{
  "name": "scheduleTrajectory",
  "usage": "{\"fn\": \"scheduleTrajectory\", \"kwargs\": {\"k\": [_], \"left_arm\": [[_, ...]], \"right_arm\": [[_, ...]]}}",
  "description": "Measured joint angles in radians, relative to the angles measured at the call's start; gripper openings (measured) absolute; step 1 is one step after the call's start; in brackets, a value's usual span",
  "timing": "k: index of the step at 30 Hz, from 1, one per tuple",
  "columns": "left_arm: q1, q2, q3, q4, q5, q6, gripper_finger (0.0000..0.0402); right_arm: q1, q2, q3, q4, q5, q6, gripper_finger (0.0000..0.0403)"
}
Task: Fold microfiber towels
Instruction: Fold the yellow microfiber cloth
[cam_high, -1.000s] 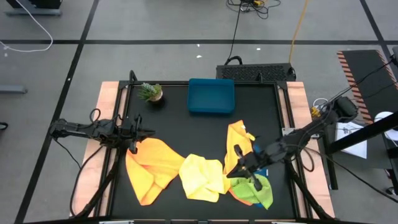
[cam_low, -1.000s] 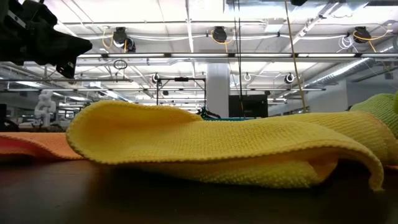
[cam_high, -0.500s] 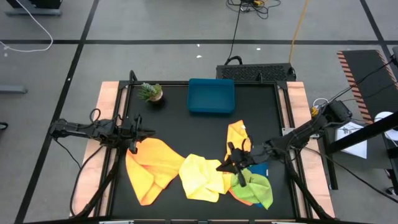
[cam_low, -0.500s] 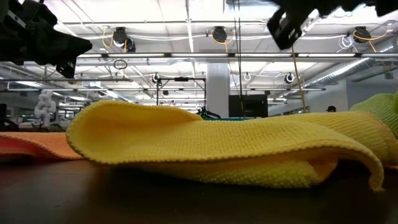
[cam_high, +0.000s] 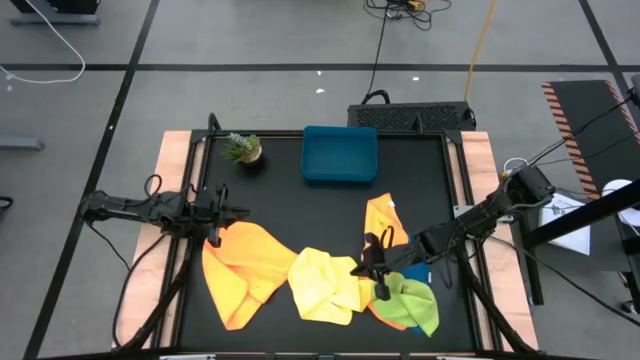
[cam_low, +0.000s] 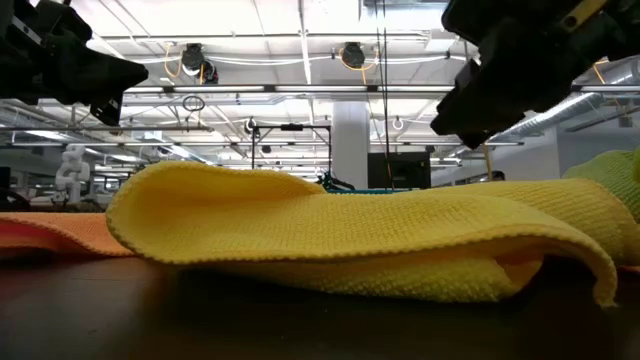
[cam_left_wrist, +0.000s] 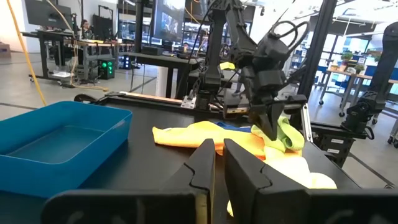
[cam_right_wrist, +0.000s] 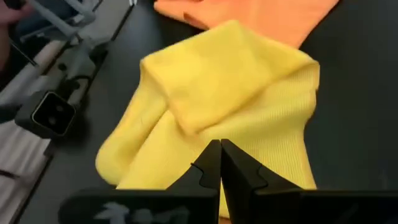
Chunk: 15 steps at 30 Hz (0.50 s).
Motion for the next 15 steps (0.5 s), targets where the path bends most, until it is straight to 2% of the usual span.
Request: {"fn": "scheduleTrajectory", "kwargs": {"k": [6, 10, 15], "left_arm": [[0.000, 0.000, 0.000, 0.000, 0.000, 0.000, 0.0035], [0.000, 0.000, 0.000, 0.000, 0.000, 0.000, 0.0035], [0.000, 0.000, 0.000, 0.000, 0.000, 0.000, 0.0035]], "right_arm": [[0.015, 0.001, 0.000, -0.087, -0.003, 0.072, 0.0040], [0.041, 0.022, 0.000, -0.059, -0.023, 0.108, 0.0065], [0.084, 0.109, 0.013, 0.046, -0.023, 0.115, 0.0074]]}}
